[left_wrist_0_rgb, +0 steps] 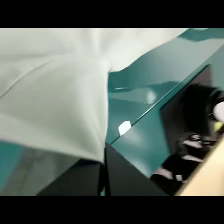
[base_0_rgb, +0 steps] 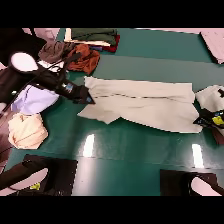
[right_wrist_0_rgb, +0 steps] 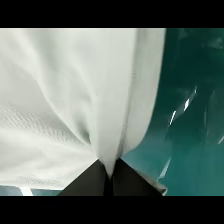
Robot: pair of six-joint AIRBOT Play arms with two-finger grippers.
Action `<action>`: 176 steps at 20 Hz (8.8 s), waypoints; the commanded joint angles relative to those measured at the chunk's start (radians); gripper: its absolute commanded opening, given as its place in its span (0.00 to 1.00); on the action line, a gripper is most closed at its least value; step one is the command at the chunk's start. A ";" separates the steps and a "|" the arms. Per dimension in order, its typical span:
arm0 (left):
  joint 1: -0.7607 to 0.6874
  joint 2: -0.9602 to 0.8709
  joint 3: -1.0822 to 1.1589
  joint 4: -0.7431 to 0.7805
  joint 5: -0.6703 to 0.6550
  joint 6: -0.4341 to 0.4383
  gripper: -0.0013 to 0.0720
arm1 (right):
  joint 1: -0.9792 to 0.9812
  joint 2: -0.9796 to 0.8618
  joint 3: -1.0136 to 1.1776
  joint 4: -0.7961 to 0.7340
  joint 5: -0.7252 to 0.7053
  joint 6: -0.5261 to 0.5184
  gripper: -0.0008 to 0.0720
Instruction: Fold the shirts.
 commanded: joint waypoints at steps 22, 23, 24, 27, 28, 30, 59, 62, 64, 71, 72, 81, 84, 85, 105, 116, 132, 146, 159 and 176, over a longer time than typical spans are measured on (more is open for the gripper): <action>-0.002 -0.373 0.085 0.169 0.520 -0.012 0.05 | 0.110 -0.614 0.763 -0.071 0.027 0.103 0.04; -0.002 -0.382 0.085 0.168 0.527 -0.011 0.05 | 0.110 -0.650 0.801 -0.070 0.045 0.103 0.04; -0.002 -0.391 0.085 0.168 0.532 -0.009 0.05 | 0.110 -0.686 0.839 -0.070 0.068 0.105 0.04; -0.002 -0.432 0.085 0.167 0.535 0.019 0.05 | 0.110 -0.757 0.913 -0.069 0.108 0.114 0.04; -0.002 -0.440 0.085 0.170 0.545 0.027 0.06 | 0.110 -0.771 0.934 -0.070 0.112 0.114 0.13; 0.002 -0.438 0.100 0.209 0.574 0.035 0.85 | 0.110 -0.774 0.968 -0.076 0.116 0.115 0.99; 0.317 -0.364 0.005 0.499 0.153 -0.030 0.05 | 0.160 -0.511 0.811 -0.014 0.173 0.121 0.97; 0.374 -0.357 0.051 0.507 0.138 -0.034 0.05 | 0.156 -0.511 0.710 -0.014 0.167 0.120 0.97; 0.372 -0.359 0.051 0.411 0.162 0.047 0.06 | 0.166 -0.511 0.641 0.014 0.154 0.097 0.97; 0.370 -0.344 0.155 0.387 0.071 -0.054 0.97 | 0.126 -0.511 0.405 0.238 -0.027 -0.045 0.98; 0.370 -0.333 0.189 0.373 0.074 -0.080 0.97 | 0.117 -0.511 0.388 0.255 -0.056 -0.068 0.98; 0.368 -0.286 0.335 0.103 0.204 -0.095 0.97 | 0.113 -0.594 0.313 0.460 -0.078 -0.238 0.97; 0.332 -0.286 0.335 0.113 0.195 -0.085 0.63 | 0.138 -0.599 0.314 0.458 -0.076 -0.240 0.90; 0.305 -0.286 0.335 0.114 0.205 -0.044 0.30 | 0.151 -0.599 0.317 0.456 -0.072 -0.240 0.82; -0.558 -0.745 0.329 -0.050 0.845 -0.144 0.05 | 0.163 -0.223 0.565 0.199 0.091 -0.016 0.04; -0.586 -0.851 0.391 -0.042 0.877 -0.148 0.05 | 0.212 -0.174 0.566 0.314 0.113 -0.017 0.04; -0.371 -0.525 0.674 0.660 0.088 -0.025 0.05 | 0.339 -0.159 0.570 0.422 -0.041 0.029 0.04; 0.187 -0.232 0.674 0.590 -0.033 -0.072 0.05 | 0.980 -0.846 1.111 0.424 -0.266 0.255 0.04; 0.187 -0.235 0.640 0.564 -0.022 -0.064 0.05 | 1.010 -0.945 1.147 0.575 -0.288 0.266 0.91; 0.187 -0.233 0.320 0.313 0.013 -0.038 0.05 | 0.568 -0.864 0.798 0.533 -0.089 0.069 0.96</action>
